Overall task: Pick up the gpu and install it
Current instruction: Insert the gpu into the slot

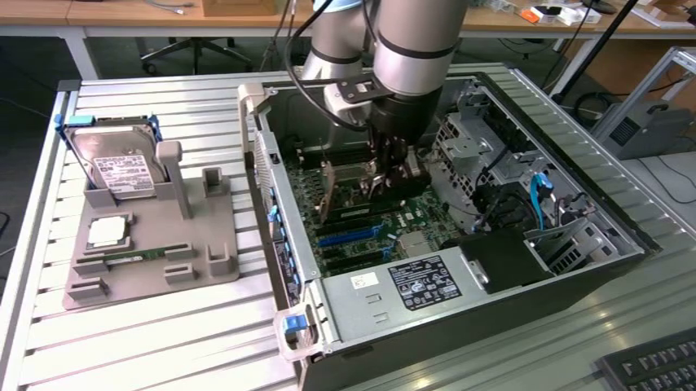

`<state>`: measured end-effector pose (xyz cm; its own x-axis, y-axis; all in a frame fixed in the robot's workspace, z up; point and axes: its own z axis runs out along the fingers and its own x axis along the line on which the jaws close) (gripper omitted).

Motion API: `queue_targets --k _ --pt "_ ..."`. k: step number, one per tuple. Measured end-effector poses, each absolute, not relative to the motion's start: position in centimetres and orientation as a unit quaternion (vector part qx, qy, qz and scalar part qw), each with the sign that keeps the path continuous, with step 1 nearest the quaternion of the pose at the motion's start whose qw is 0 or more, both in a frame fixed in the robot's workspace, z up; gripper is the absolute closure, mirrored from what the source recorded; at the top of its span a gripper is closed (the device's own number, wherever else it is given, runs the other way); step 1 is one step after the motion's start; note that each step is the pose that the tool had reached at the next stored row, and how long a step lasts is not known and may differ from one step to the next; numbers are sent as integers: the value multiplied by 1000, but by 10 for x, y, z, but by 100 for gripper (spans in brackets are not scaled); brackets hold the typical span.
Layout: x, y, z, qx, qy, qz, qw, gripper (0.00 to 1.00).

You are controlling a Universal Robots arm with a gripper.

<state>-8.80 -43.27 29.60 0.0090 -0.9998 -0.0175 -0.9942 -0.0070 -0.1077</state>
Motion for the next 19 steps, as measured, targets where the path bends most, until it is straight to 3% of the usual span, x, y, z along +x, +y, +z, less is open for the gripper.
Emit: queue_targets --k 19 --pt "-107 -444 292 -709 703 -32 45 73"
